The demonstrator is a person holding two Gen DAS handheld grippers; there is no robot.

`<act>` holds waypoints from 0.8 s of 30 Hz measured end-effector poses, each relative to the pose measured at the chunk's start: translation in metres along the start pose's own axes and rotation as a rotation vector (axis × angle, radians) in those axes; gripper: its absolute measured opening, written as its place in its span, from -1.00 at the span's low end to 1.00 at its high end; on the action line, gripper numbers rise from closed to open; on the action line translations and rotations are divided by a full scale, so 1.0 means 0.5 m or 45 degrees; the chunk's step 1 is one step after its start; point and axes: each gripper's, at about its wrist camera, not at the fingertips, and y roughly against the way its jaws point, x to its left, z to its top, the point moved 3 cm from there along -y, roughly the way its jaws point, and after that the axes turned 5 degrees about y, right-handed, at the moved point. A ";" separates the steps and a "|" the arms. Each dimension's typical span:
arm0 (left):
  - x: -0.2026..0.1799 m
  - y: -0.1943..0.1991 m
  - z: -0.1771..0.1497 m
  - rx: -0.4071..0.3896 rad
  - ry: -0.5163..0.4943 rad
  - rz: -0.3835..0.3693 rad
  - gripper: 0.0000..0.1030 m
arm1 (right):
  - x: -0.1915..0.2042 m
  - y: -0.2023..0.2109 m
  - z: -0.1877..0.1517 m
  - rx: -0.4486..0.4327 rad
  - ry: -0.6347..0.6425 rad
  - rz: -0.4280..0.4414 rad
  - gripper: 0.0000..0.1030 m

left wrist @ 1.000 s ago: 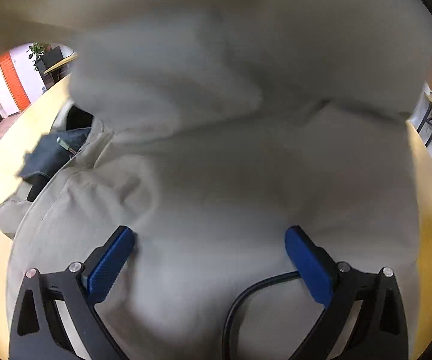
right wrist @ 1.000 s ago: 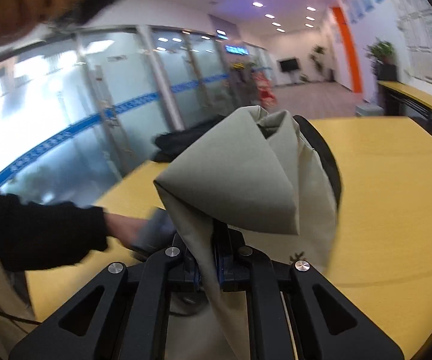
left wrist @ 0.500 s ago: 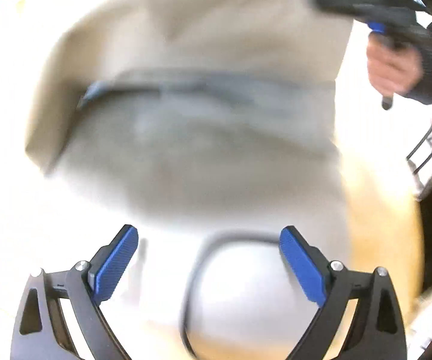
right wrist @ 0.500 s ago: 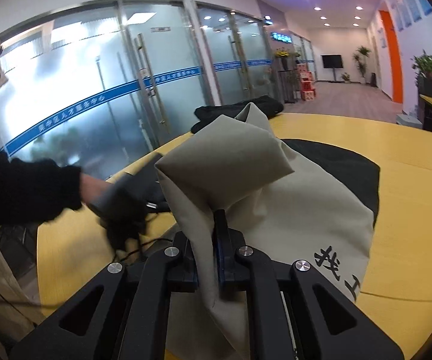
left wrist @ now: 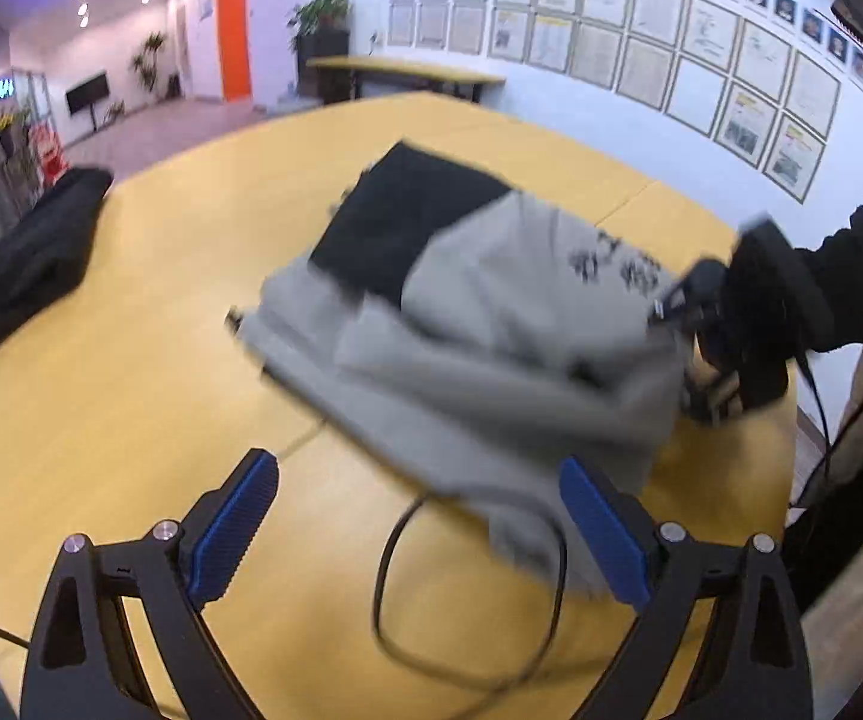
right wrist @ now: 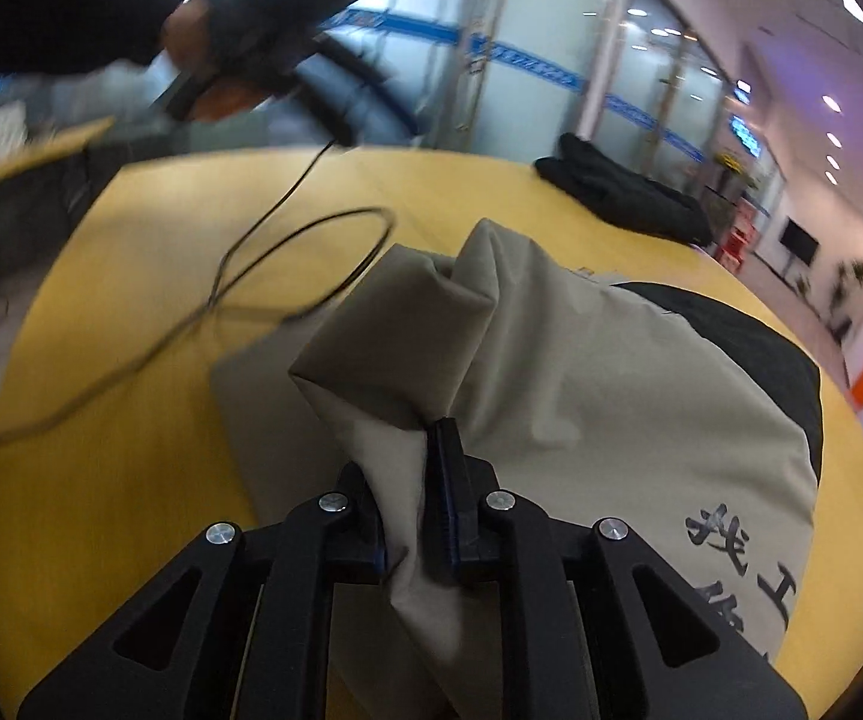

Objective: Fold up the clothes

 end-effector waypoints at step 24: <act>0.064 -0.104 -0.007 0.165 -0.113 -0.125 0.89 | -0.132 0.008 -0.062 -0.135 -0.400 0.266 -0.90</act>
